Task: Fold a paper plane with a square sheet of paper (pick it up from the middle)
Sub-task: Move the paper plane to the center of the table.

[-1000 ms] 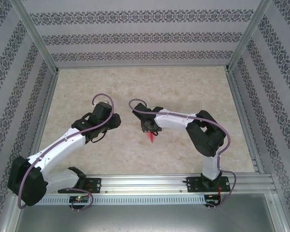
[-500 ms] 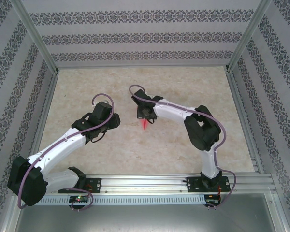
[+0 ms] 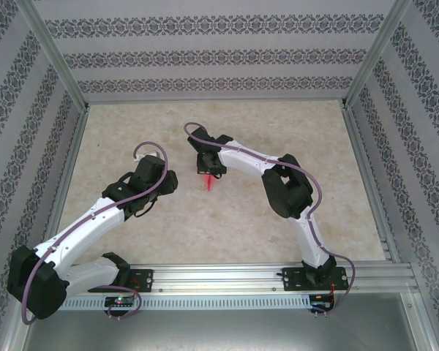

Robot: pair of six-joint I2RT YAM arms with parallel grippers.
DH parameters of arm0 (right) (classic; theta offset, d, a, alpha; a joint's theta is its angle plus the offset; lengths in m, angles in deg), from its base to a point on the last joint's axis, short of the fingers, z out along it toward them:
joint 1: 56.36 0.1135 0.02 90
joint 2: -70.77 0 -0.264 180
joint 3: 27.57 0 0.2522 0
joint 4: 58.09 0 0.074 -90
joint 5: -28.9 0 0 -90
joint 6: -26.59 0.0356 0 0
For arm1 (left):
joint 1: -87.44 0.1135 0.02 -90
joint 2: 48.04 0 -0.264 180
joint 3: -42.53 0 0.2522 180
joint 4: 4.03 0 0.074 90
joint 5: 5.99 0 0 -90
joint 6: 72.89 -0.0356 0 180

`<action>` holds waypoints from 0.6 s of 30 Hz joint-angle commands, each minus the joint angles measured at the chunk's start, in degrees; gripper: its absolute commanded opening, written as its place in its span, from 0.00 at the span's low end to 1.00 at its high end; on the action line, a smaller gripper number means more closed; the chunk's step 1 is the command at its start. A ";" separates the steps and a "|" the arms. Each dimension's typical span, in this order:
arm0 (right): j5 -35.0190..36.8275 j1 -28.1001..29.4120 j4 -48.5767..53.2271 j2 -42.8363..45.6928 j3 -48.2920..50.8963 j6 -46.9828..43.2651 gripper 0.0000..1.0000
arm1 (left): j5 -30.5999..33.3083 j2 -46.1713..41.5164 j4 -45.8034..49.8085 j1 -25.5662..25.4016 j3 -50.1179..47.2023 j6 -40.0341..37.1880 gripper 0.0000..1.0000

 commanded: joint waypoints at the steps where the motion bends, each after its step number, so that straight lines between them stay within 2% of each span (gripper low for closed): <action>1: -0.45 0.60 3.23 -1.61 -2.15 -1.49 0.11 | 1.39 -0.80 -0.03 0.64 -0.15 -1.31 0.52; 4: -1.08 0.61 4.63 -2.38 -2.53 -1.81 0.12 | 1.37 -0.86 -0.34 0.62 -0.34 -1.71 0.52; 9: -2.06 0.68 4.14 -1.36 -2.83 -2.75 0.21 | 2.08 -1.97 0.12 0.64 -0.63 -2.60 0.55; 12: -0.48 0.74 8.01 -0.35 -5.60 -4.05 0.26 | 2.74 -2.99 0.59 0.65 -0.76 -3.13 0.56; 14: 0.77 0.95 9.32 2.47 -6.16 -5.38 0.30 | 3.52 -3.46 0.95 0.63 -0.78 -3.45 0.56; 18: 5.64 0.94 9.93 11.70 -3.97 -7.46 0.37 | 5.34 -3.50 1.07 0.80 -0.31 -4.29 0.63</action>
